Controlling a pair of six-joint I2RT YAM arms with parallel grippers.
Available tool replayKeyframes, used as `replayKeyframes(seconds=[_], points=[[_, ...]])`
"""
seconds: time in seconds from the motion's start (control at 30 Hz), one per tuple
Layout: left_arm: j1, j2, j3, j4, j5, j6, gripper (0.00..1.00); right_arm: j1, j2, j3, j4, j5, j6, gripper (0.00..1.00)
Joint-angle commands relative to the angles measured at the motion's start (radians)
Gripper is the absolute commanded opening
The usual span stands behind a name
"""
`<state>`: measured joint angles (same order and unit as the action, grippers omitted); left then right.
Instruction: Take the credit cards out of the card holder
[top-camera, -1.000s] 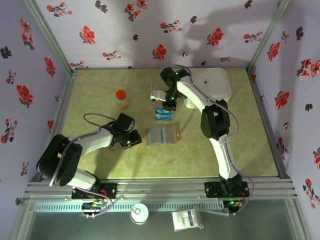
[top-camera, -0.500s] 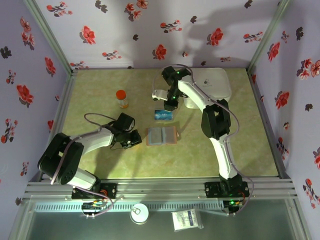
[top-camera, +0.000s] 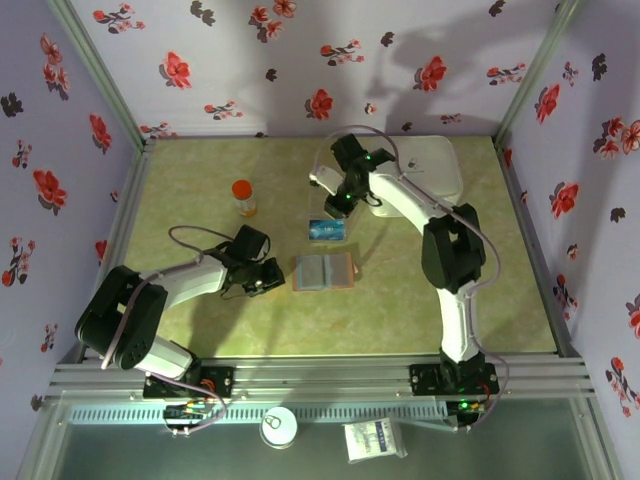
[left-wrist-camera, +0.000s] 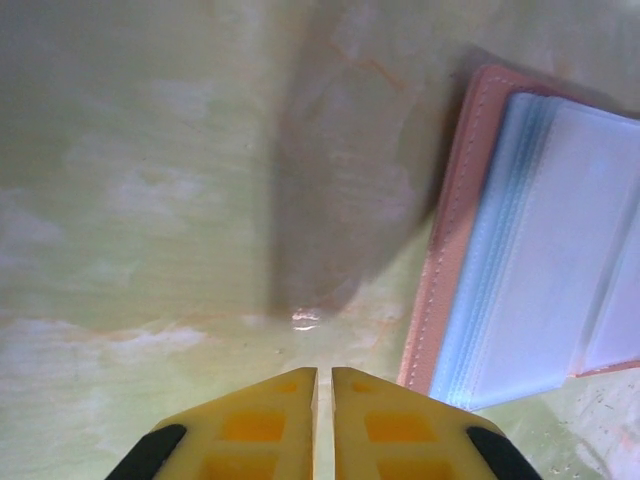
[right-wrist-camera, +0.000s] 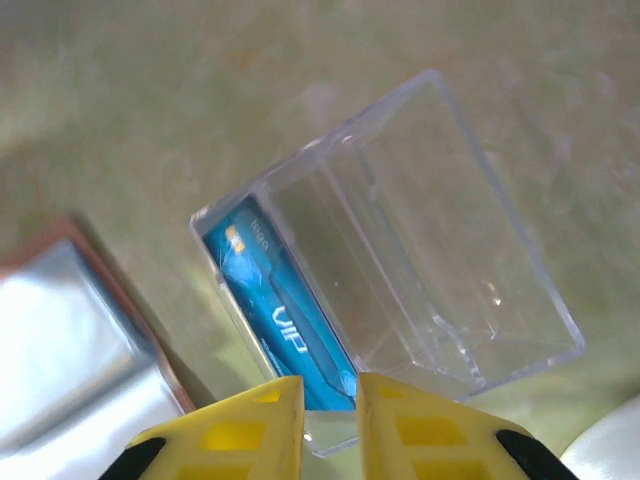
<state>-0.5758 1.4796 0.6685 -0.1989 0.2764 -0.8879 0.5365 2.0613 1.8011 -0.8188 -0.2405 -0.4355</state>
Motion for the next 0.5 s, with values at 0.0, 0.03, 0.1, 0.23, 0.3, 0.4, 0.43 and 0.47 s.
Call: replayKeyframes(seconds=[0.0,0.03,0.1,0.23,0.3,0.4,0.43,0.47], points=[[-0.001,-0.016,0.028,0.026,0.024,-0.006,0.10,-0.003,-0.101,-0.121,0.224,-0.008,0.369,0.20],[-0.002,-0.011,0.036,0.027,0.026,-0.005,0.10,-0.001,-0.129,-0.165,0.261,-0.006,0.444,0.20],[-0.007,0.001,0.054,0.029,0.032,0.003,0.10,0.001,-0.186,-0.258,0.338,0.014,0.589,0.17],[-0.021,0.034,0.095,0.035,0.043,0.011,0.09,0.009,-0.288,-0.434,0.449,0.008,0.836,0.13],[-0.030,0.052,0.111,0.041,0.048,0.013,0.08,0.020,-0.331,-0.499,0.477,0.008,0.929,0.13],[-0.043,0.078,0.126,0.059,0.053,0.012,0.07,0.041,-0.376,-0.569,0.480,-0.006,1.027,0.13],[-0.047,0.088,0.132,0.063,0.056,0.013,0.06,0.051,-0.390,-0.591,0.485,-0.012,1.048,0.13],[-0.050,0.096,0.136,0.068,0.059,0.013,0.05,0.063,-0.403,-0.613,0.496,-0.016,1.061,0.13]])
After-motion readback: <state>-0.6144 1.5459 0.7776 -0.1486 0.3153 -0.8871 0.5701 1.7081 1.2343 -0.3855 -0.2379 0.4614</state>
